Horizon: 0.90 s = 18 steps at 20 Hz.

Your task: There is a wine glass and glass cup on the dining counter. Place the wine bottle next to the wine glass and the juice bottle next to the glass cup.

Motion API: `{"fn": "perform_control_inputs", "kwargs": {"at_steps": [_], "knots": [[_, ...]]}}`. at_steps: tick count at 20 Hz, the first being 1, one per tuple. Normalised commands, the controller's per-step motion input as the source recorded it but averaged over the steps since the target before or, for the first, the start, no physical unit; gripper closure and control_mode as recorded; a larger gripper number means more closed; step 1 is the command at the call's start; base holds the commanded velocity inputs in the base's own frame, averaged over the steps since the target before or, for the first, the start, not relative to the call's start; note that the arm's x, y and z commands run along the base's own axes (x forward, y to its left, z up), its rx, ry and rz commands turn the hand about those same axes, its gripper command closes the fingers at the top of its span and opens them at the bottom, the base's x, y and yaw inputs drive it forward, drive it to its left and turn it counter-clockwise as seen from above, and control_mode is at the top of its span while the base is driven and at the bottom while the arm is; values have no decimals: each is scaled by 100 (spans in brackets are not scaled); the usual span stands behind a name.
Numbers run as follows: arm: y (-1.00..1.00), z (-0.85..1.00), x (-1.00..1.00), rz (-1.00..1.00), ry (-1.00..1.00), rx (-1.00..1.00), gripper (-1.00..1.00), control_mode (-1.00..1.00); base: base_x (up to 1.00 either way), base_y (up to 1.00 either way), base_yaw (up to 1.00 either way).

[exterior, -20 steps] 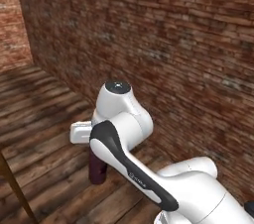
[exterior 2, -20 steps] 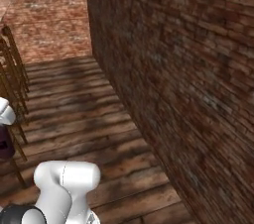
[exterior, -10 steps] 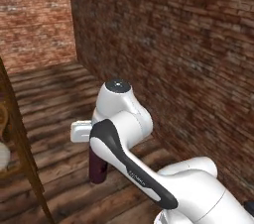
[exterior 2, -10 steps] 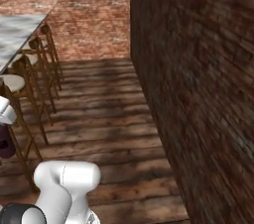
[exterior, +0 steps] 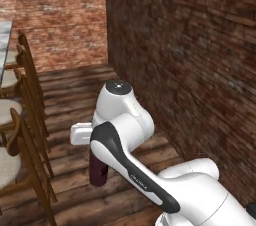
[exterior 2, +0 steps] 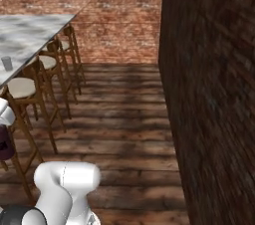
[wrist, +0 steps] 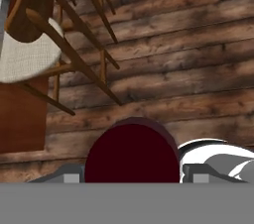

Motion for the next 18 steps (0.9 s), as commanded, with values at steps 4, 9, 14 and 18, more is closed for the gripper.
{"fn": "perform_control_inputs", "kwargs": {"at_steps": [4,9,14,18], "knots": [[0,0,0,0,0,0,100,100,70,-36,29],[0,0,0,0,0,0,100,100,69,-37,28],[0,0,0,0,0,0,100,100,67,-36,30],[0,0,0,0,0,0,100,100,57,-41,29]]}}
